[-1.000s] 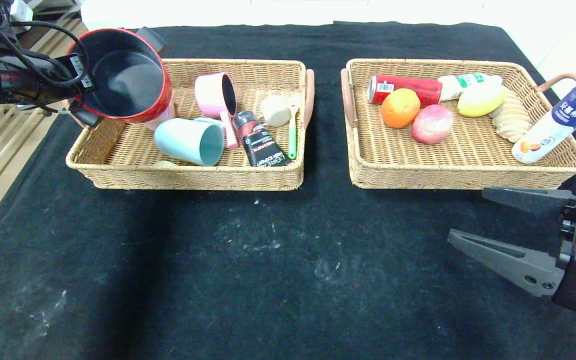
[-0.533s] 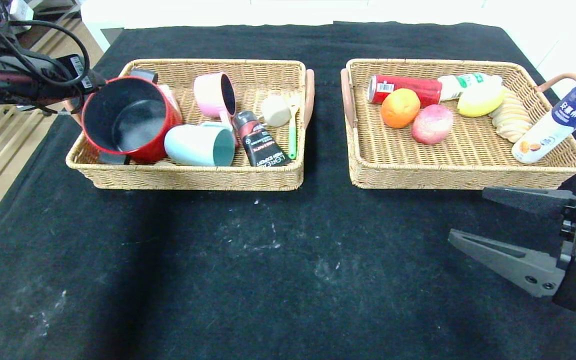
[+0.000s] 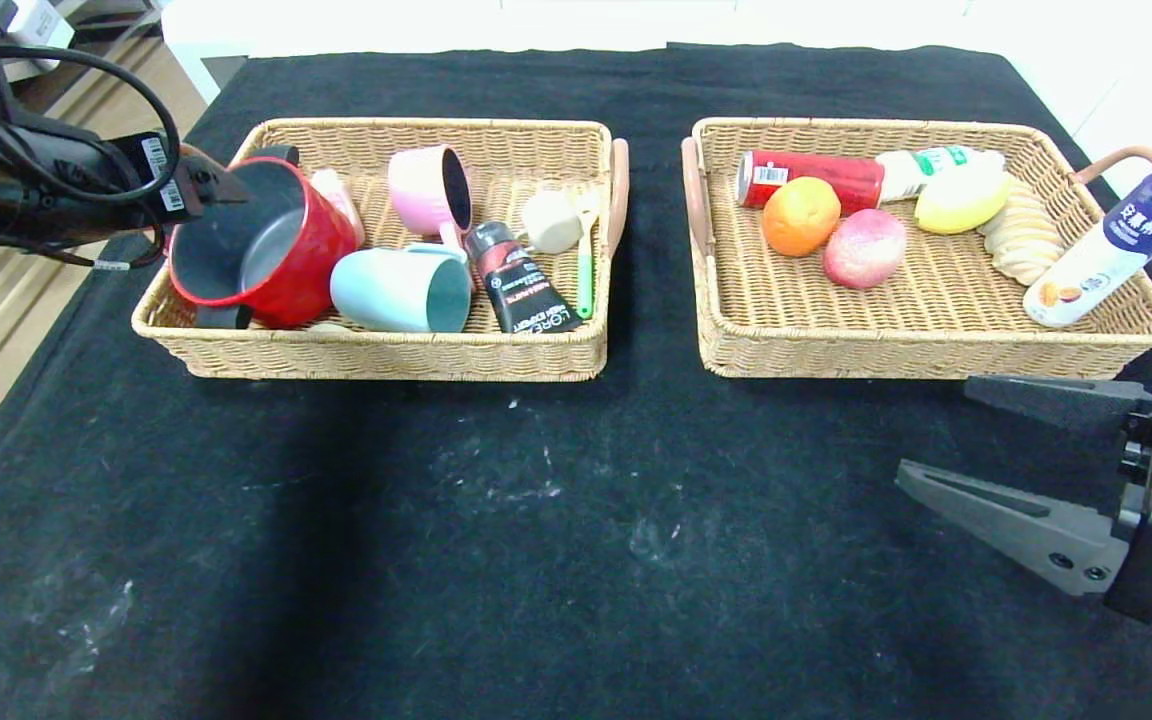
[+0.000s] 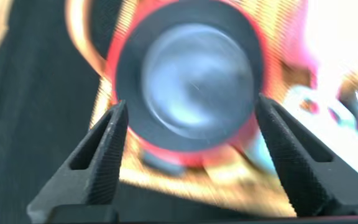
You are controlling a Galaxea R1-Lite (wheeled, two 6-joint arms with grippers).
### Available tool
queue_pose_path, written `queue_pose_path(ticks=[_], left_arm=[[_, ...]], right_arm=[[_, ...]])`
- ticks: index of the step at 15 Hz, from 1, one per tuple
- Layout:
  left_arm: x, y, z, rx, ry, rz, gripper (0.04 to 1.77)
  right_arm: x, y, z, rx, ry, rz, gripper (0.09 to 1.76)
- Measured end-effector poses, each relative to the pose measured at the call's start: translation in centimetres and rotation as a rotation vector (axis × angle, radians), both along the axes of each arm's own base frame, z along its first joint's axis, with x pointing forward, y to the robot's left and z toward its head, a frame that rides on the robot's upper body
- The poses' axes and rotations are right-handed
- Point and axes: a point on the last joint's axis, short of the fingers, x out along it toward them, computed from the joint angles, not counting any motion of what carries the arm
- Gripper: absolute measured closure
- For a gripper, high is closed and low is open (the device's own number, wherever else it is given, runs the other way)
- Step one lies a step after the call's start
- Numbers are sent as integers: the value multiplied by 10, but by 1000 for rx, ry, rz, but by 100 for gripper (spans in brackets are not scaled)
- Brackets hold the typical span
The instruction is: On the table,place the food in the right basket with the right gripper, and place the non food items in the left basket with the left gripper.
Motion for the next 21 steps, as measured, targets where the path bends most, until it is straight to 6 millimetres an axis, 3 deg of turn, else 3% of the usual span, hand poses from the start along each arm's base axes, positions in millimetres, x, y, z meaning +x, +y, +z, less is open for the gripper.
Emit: queue_pose_path(ticks=[5, 12, 16, 21], left_arm=[[-57, -32, -14, 65, 43, -161, 21], [-119, -50, -47, 89, 95, -333, 14], [-155, -47, -57, 90, 77, -389, 12], [-191, -32, -74, 124, 50, -405, 11]], right_arm=[[0, 0, 0, -1, -2, -1, 14], [-1, -1, 0, -1, -6, -5, 14], [-9, -8, 3, -4, -39, -25, 14], [-27, -32, 14, -38, 2, -134, 14]])
